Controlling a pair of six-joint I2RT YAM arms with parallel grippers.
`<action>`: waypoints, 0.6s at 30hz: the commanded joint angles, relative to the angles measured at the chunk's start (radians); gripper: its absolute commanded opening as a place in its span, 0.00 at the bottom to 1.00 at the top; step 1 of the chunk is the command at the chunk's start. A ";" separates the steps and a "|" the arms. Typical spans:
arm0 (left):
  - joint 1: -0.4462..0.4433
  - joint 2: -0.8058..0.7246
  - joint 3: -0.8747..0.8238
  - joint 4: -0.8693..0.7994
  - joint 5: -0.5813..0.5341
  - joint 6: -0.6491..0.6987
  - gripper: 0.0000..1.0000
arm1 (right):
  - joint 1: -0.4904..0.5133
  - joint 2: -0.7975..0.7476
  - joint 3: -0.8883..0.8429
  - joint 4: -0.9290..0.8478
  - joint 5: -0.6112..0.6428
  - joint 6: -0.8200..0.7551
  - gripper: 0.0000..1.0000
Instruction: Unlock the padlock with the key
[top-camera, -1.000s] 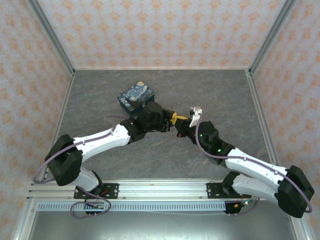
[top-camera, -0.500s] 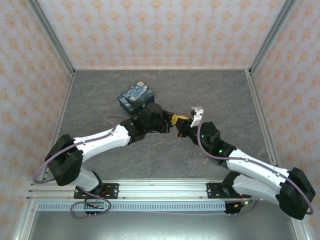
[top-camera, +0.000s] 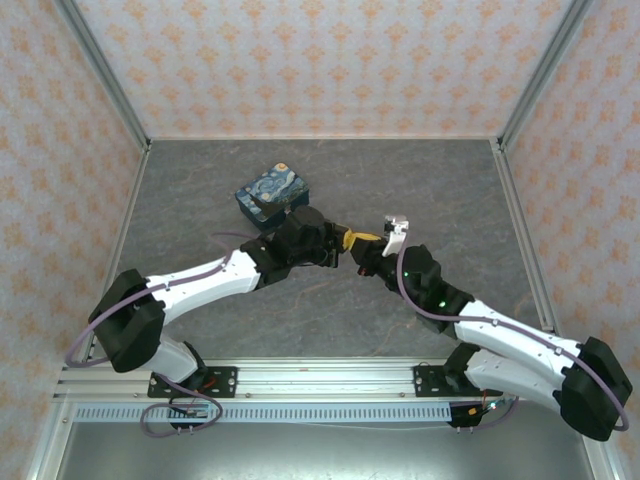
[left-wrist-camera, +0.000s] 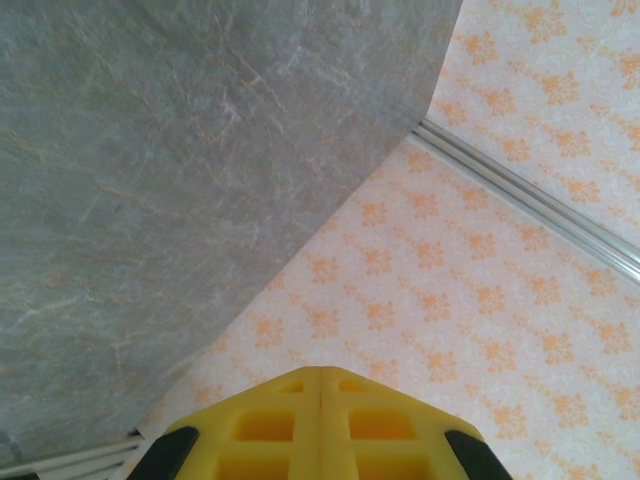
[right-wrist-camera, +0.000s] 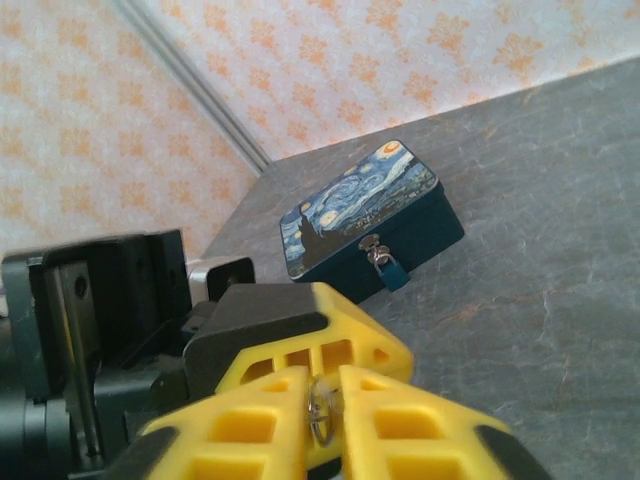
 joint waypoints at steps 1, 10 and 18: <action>0.014 -0.061 0.036 -0.102 -0.122 0.153 0.00 | -0.013 -0.046 0.014 -0.038 0.002 0.031 0.30; 0.023 -0.149 0.120 -0.201 -0.343 0.782 0.00 | -0.212 -0.064 -0.027 0.133 -0.322 0.310 0.60; 0.023 -0.141 0.155 0.035 -0.247 1.239 0.00 | -0.375 0.008 -0.017 0.419 -0.579 0.526 0.85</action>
